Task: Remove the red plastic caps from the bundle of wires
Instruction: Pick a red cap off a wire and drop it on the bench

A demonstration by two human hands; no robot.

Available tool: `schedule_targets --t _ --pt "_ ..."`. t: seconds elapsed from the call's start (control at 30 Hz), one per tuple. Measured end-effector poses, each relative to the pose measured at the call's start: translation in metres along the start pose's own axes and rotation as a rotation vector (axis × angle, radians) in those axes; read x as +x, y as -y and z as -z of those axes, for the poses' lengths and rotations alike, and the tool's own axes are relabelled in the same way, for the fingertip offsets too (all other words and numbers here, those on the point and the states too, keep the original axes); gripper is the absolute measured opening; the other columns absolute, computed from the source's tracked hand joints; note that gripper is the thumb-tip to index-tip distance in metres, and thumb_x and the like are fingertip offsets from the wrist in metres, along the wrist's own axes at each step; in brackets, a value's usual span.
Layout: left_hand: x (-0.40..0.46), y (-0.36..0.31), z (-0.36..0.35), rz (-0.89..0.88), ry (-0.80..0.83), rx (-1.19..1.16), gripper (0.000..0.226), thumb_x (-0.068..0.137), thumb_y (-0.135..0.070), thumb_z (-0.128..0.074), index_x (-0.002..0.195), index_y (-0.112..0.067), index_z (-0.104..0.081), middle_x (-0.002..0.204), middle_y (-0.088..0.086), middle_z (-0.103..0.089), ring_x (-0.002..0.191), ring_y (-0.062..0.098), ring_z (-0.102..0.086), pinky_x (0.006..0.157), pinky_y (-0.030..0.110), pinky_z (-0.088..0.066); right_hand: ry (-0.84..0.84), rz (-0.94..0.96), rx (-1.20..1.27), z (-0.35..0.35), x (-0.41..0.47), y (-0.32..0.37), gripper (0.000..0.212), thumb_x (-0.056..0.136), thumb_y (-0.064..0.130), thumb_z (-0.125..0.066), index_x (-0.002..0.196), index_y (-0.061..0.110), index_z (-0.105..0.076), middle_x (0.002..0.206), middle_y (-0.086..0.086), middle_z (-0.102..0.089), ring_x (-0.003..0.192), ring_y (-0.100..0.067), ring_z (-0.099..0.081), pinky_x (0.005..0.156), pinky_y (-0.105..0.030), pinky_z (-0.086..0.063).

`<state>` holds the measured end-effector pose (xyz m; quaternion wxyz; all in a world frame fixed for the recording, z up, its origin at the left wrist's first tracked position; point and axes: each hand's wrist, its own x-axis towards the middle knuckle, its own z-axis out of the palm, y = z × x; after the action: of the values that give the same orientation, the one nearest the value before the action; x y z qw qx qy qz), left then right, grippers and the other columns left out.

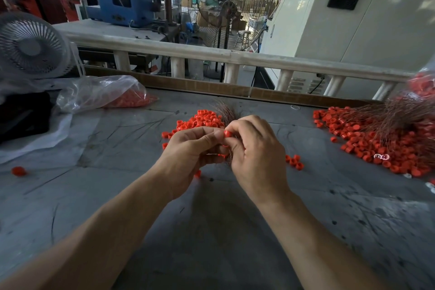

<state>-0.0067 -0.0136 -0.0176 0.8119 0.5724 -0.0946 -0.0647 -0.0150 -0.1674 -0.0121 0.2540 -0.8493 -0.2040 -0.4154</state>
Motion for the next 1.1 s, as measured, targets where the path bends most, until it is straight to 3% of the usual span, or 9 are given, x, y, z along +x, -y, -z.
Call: schedule_targets --t 0.2,0.43,0.63,0.77,0.97,1.1 --pt "-0.0006 0.0005 -0.0008 0.004 0.016 -0.007 0.028 0.092 -0.017 -0.064 0.109 0.005 -0.068 0.099 0.019 -0.069 0.087 0.025 -0.062 0.076 0.032 -0.056 -0.046 0.017 0.004 -0.0023 0.0015 -0.0024 0.006 0.086 0.003 -0.074 0.085 0.007 -0.069 0.088 -0.005 -0.067 0.087 -0.026 -0.062 0.072 -0.038 -0.053" --pt "-0.0006 -0.0036 0.0007 -0.033 -0.010 -0.031 0.020 0.090 -0.013 -0.064 0.105 -0.001 -0.069 0.088 0.018 -0.064 0.079 0.022 -0.063 0.070 0.029 -0.057 0.028 0.078 -0.005 0.0045 0.0043 -0.0022 0.006 0.092 0.018 -0.071 0.098 0.016 -0.072 0.091 0.001 -0.065 0.079 -0.018 -0.064 0.060 -0.035 -0.055" --pt "-0.0002 -0.0047 0.0026 -0.042 -0.037 -0.014 0.027 0.094 -0.006 -0.058 0.115 0.011 -0.061 0.102 0.026 -0.060 0.092 0.035 -0.058 0.076 0.034 -0.058 0.129 0.042 0.026 0.0052 0.0025 0.0026 0.020 0.092 0.023 -0.072 0.111 0.017 -0.071 0.101 0.002 -0.069 0.091 -0.012 -0.066 0.076 -0.015 -0.051" --pt "-0.0008 -0.0044 0.0022 -0.028 -0.047 0.029 0.021 0.096 -0.009 -0.058 0.107 0.006 -0.067 0.096 0.023 -0.063 0.084 0.026 -0.062 0.074 0.033 -0.055 0.169 0.005 0.053 0.0054 0.0030 0.0019 0.017 0.091 0.020 -0.073 0.107 0.015 -0.071 0.101 0.002 -0.069 0.093 -0.013 -0.066 0.077 -0.017 -0.051" --pt "0.0006 -0.0020 0.0047 -0.040 -0.060 0.058 0.038 0.089 -0.024 -0.064 0.108 0.009 -0.066 0.090 0.013 -0.068 0.076 0.020 -0.063 0.069 0.029 -0.054 0.204 -0.028 0.137 0.0051 0.0006 -0.0006 0.019 0.094 0.015 -0.072 0.113 0.015 -0.072 0.105 0.004 -0.071 0.097 -0.010 -0.067 0.083 -0.022 -0.056" --pt "0.0018 -0.0007 0.0077 -0.045 -0.072 0.102 0.024 0.089 -0.021 -0.067 0.097 0.000 -0.071 0.082 0.008 -0.069 0.070 0.015 -0.062 0.064 0.026 -0.053 0.229 -0.053 0.195 0.0036 -0.0005 -0.0034 0.021 0.094 0.012 -0.071 0.115 0.014 -0.073 0.105 0.005 -0.072 0.094 -0.006 -0.066 0.081 -0.019 -0.056"
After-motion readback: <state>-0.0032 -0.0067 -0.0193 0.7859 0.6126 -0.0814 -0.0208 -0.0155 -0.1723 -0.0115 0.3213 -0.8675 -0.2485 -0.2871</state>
